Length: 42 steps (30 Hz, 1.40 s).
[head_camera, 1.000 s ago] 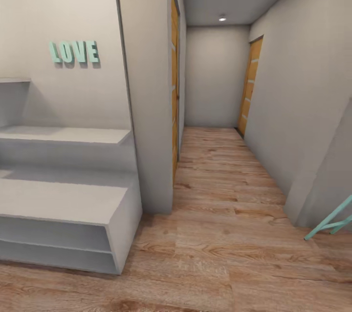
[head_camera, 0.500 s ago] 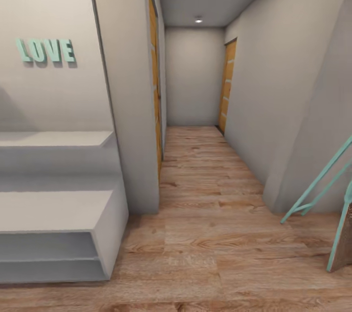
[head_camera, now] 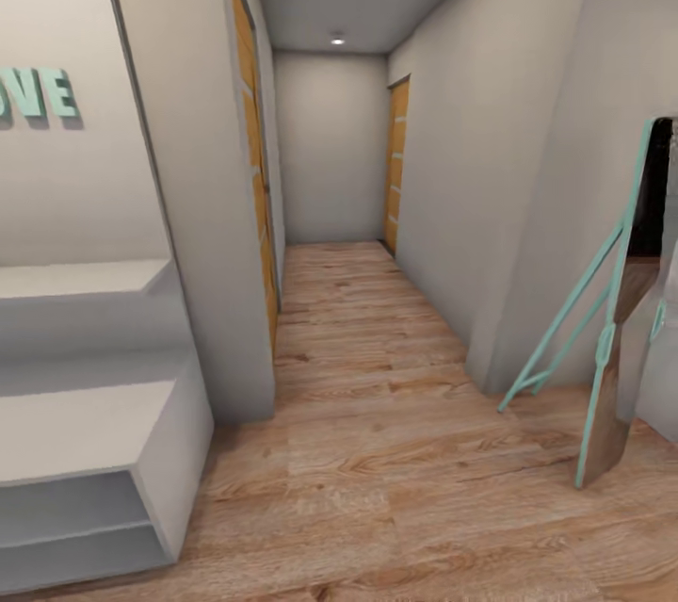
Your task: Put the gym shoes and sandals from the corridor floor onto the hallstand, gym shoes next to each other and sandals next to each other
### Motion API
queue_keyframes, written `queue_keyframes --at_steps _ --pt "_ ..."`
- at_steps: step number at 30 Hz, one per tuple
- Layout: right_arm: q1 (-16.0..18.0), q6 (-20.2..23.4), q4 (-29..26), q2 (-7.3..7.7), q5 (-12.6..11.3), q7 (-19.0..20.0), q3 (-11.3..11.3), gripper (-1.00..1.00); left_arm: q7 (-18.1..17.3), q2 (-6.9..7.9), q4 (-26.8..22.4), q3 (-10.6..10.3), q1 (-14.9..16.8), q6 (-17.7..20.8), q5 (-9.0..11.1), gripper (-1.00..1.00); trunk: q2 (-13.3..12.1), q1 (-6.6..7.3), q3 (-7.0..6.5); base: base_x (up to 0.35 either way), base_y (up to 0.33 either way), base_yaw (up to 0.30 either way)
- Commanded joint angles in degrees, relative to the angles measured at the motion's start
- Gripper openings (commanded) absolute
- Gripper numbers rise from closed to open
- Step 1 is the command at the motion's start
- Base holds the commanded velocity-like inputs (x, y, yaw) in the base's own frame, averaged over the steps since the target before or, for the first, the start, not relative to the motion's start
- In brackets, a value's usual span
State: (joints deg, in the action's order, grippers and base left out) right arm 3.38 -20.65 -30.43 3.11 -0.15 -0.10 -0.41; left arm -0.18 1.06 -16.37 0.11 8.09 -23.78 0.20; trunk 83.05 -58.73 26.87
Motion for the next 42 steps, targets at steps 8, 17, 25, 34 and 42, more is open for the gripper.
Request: queue_keyframes --at_steps 8,17,25,34,42 --pt "0.0 -0.2 0.2 -0.03 0.0 0.0 0.0 1.0 0.0 0.15 -0.1 0.7 0.1 0.0 0.5 1.0 0.0 0.0 0.06 0.0 0.0 -0.267" --pt "0.0 -0.2 0.2 -0.04 0.0 0.0 0.0 1.0 -0.1 1.02 0.0 4.4 0.1 -0.2 3.1 1.0 0.0 0.0 0.06 0.0 0.0 -0.267" --pt "0.0 -0.2 0.2 0.05 0.1 -0.1 0.0 1.0 -0.2 0.97 0.0 4.3 0.1 -0.2 2.8 1.0 0.0 0.0 0.06 0.0 0.0 -0.267" --pt "0.0 -0.2 0.2 0.13 0.1 -0.1 -0.1 1.0 -0.2 1.04 -0.1 4.3 0.1 -0.2 2.8 1.0 0.0 0.0 0.06 0.0 0.0 -0.267" --pt "0.0 -0.2 0.2 0.09 0.1 -0.1 0.0 1.0 -0.2 1.03 -0.1 4.3 0.1 -0.2 2.8 1.0 0.0 0.0 0.06 0.0 0.0 -0.267"
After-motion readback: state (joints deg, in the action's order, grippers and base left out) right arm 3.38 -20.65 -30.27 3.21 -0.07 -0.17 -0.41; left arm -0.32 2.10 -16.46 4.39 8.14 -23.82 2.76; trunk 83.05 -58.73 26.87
